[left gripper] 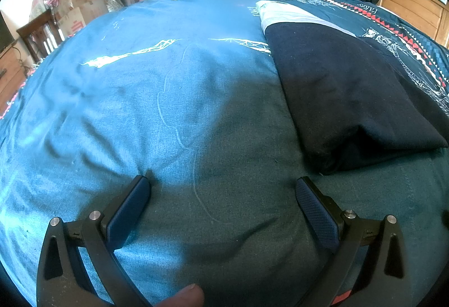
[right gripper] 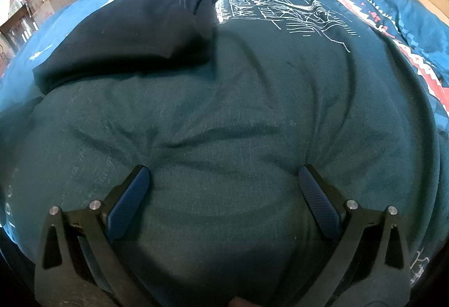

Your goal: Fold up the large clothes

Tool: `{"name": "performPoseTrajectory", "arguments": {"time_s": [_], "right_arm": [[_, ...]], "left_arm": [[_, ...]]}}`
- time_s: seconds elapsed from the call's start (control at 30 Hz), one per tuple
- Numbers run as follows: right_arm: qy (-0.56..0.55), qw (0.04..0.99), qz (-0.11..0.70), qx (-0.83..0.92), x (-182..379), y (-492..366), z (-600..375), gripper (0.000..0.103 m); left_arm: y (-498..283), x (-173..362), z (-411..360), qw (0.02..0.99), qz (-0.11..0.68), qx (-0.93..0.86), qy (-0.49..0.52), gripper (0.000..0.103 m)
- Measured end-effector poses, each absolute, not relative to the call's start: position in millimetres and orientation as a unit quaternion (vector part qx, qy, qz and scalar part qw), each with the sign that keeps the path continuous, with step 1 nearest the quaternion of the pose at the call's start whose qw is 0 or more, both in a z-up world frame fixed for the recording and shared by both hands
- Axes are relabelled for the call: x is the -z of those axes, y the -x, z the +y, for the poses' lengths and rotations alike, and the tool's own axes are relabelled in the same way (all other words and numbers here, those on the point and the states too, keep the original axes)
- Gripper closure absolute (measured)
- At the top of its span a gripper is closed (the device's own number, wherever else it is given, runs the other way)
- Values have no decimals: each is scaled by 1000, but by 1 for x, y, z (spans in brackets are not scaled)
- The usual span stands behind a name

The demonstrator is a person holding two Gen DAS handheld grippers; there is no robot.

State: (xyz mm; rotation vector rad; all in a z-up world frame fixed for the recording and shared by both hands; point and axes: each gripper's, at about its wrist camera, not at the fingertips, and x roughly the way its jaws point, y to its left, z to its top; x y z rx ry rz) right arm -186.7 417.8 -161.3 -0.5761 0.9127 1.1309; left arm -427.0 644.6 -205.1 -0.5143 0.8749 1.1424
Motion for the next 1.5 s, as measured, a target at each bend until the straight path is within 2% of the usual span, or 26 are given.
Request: {"name": "performPoseTrajectory", "arguments": {"time_s": [1.1, 1.3, 1.5], "right_arm": [[263, 705, 419, -508, 157, 179, 425, 0], [265, 726, 386, -503, 112, 187, 415, 0], [218, 739, 346, -535, 30, 211, 395, 0]], "left_arm": [[429, 202, 652, 724, 403, -505, 243, 0], [428, 183, 651, 719, 420, -504, 229, 0], [437, 96, 616, 740, 356, -537, 196, 0]]}}
